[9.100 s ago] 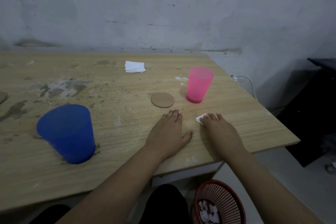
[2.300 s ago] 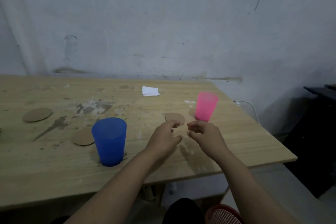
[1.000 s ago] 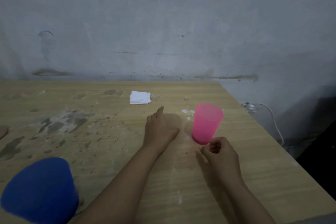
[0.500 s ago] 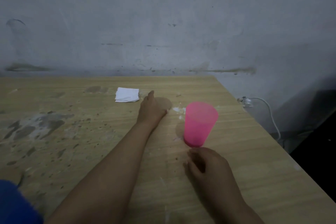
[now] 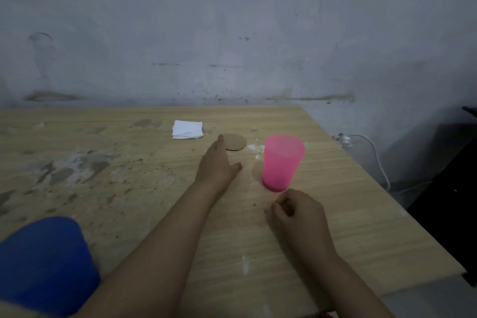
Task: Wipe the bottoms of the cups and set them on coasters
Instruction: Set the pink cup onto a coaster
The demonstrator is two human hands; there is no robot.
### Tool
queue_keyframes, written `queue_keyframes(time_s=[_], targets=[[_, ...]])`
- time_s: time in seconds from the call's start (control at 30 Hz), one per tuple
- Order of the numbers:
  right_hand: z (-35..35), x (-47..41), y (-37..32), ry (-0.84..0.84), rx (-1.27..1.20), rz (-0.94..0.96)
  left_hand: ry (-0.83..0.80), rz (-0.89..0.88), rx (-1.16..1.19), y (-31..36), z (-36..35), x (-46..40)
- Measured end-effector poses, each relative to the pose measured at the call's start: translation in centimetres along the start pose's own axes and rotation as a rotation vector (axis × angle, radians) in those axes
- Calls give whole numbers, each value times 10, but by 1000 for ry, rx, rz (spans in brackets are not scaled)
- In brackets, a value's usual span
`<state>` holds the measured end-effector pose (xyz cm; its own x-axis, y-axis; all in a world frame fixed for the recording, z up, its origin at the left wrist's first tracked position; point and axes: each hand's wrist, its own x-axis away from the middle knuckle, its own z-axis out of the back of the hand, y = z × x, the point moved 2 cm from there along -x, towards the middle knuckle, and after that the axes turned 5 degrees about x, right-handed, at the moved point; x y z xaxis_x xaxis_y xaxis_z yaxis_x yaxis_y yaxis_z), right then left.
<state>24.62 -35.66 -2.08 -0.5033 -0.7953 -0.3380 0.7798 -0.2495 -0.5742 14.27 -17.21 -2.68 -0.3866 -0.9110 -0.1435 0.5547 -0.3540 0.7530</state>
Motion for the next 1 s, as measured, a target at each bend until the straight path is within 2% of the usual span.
queue_keyframes(time_s=[0.1, 0.23, 0.3, 0.4, 0.7, 1.0], targets=[[11, -7, -5, 171, -212, -166, -27, -89, -117, 5, 8, 34], [5, -36, -4, 64, -292, -256, -191, -144, -380, -2, 10, 61], [1, -44, -9, 21, -396, -254, -231, -144, -429, -7, 8, 68], [-3, -52, -16, 1, -513, -258, -221, -153, -450, -10, 7, 73], [-12, -107, -8, 49, -437, -261, -177, -238, -472, -20, 7, 59], [-46, -181, -26, -72, -607, -127, -143, -274, -443, -23, 2, 39]])
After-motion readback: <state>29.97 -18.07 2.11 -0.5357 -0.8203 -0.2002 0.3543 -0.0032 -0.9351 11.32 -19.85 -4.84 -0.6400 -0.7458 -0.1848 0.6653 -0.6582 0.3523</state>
